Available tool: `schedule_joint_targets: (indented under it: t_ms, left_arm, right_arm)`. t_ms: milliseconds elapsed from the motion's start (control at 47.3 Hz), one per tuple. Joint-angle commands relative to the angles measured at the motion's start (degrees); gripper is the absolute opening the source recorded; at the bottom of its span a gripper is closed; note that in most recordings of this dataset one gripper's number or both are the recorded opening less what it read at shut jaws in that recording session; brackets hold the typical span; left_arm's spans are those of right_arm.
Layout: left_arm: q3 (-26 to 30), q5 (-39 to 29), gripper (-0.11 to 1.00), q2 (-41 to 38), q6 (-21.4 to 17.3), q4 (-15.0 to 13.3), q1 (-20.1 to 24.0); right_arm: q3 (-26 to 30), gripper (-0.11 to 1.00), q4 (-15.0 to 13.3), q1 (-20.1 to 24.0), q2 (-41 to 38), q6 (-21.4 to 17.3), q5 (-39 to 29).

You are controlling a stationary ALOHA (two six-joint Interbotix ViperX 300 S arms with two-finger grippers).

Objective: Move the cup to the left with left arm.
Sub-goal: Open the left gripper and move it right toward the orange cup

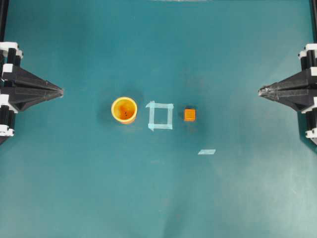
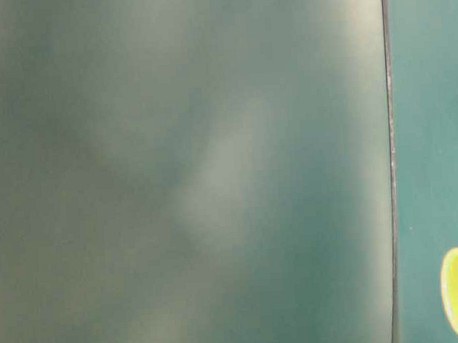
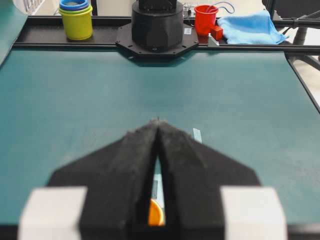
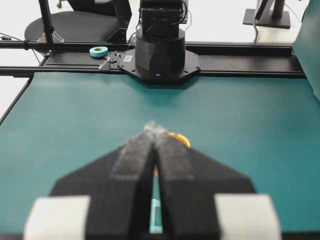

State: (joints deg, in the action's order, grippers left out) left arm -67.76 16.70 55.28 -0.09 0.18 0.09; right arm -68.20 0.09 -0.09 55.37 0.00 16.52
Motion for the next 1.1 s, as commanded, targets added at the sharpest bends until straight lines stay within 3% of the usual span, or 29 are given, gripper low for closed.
schedule_joint_targets:
  t_ms: [0,634,782,930,1015,1078]
  left_arm:
    - [0.9,-0.6,0.0,-0.4,-0.2,0.6,0.1]
    - [0.4,0.8,0.04,-5.9,-0.3,0.7,1.6]
    - [-0.4,1.2,0.29,-9.0,-0.4,0.7,1.6]
    - [-2.5,4.3,0.64,-13.0,-0.4,0.7,1.6]
    - [-4.0,7.1,0.74,-16.3,-0.4,0.8,1.8]
    - [-4.9,9.5,0.75,-18.7,-0.5,0.9,2.2]
  right_arm:
    - [2.4,-0.01,0.1,0.0,-0.5,0.1,0.5]
    - [2.6,-0.01,0.2,-0.2,-0.9,-0.2,0.5]
    - [2.5,-0.01,0.2,-0.4,-0.9,0.1,0.4]
    - [2.5,-0.01,0.1,-0.4,-1.1,0.6,0.3]
    - [2.6,-0.01,0.0,-0.4,-1.1,0.7,0.0]
    - [2.6,-0.01,0.0,-0.4,-1.1,0.7,-0.1]
